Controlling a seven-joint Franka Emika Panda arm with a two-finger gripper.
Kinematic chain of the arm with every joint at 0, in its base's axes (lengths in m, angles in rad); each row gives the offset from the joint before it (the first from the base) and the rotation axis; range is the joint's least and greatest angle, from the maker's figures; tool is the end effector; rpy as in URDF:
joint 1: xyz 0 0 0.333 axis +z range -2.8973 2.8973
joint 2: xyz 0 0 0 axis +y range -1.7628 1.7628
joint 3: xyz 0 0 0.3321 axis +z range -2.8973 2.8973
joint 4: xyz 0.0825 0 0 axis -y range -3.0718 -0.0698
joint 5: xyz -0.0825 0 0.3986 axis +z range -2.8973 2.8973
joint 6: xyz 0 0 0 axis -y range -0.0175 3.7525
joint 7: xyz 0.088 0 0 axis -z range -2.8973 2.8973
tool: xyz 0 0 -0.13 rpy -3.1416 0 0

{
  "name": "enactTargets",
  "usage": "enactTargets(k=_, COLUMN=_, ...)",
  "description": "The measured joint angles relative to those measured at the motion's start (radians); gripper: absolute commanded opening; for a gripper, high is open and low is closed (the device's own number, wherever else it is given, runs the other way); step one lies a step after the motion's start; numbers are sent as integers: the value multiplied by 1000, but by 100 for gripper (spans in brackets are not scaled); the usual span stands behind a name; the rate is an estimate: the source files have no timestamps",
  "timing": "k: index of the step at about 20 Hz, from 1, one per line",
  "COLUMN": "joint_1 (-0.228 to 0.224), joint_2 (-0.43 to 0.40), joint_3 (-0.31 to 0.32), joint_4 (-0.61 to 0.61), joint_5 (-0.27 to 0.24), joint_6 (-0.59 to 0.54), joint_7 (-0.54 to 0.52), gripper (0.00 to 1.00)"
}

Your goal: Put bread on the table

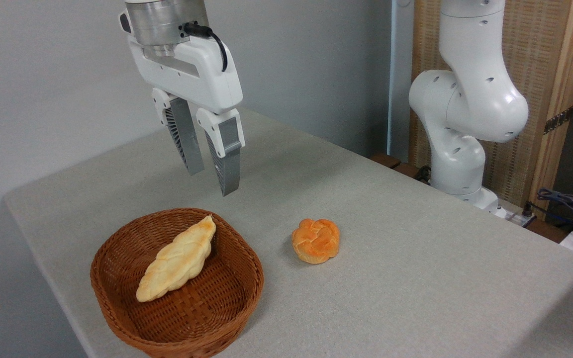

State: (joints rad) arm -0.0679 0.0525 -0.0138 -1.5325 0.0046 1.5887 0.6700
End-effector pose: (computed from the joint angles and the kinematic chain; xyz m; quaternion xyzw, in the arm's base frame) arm 0.5861 -0.0472 0.6075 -0.9302 0.3671 -0.0012 0.0024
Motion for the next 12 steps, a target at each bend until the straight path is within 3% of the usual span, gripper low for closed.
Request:
enactTargets(k=10, joint_1=0, joint_2=-2, joint_3=-1, joint_4=-11, joint_5=0, joint_6=4, joint_7=1, gripper=100)
enactTargets(k=12, joint_1=-1, joint_2=-12, joint_3=-4, joint_4=-39, joint_5=-20, joint_6=45, joint_7=1, gripper=100)
